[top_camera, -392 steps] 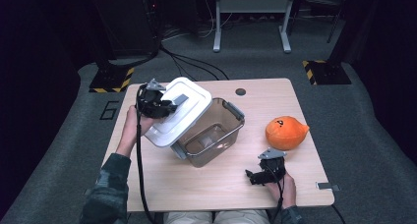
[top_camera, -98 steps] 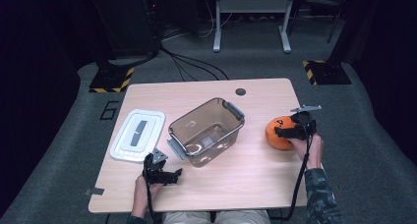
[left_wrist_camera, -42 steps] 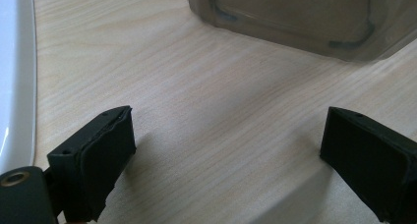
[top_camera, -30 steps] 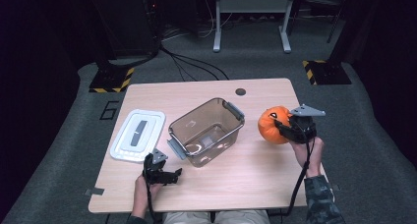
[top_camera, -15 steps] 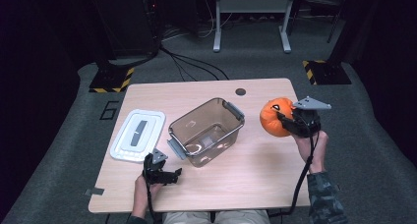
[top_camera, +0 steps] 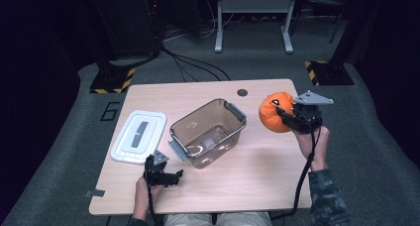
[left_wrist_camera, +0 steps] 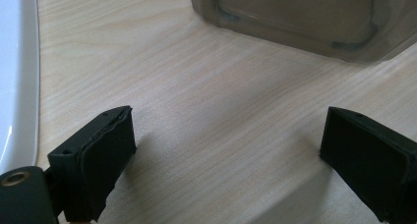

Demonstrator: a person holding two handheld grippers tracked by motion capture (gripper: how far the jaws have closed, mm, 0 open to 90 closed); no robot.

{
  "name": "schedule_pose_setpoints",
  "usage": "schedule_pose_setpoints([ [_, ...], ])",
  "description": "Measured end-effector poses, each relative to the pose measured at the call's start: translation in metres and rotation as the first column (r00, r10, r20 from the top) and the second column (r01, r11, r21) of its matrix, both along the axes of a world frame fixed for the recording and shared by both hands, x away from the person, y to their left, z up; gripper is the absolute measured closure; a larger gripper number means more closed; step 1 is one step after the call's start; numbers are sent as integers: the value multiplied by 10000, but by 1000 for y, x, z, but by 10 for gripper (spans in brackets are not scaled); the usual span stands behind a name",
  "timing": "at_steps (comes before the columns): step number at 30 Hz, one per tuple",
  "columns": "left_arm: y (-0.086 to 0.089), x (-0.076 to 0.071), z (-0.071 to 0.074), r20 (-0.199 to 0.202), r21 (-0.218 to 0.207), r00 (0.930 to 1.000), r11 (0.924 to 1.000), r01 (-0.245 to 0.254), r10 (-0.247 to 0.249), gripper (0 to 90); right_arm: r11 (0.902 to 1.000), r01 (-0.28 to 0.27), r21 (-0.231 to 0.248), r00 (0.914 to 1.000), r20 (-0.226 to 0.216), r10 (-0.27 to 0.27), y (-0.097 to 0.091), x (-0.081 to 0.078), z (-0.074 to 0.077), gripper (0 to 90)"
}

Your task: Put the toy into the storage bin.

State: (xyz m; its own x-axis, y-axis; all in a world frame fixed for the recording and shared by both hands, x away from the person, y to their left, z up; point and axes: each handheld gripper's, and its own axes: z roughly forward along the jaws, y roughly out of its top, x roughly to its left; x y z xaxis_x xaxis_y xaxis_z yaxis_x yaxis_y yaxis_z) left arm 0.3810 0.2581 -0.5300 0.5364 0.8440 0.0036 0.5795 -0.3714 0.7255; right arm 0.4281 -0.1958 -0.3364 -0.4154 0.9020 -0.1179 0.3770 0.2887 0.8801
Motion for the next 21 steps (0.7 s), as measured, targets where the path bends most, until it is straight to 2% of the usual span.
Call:
schedule_pose_setpoints([
  [21, 0, 0, 0, -3, -7, 10000, 10000, -10, 10, 61, 9986, -476, -212, 9983, 332, 483, 23, 4, 20, 604],
])
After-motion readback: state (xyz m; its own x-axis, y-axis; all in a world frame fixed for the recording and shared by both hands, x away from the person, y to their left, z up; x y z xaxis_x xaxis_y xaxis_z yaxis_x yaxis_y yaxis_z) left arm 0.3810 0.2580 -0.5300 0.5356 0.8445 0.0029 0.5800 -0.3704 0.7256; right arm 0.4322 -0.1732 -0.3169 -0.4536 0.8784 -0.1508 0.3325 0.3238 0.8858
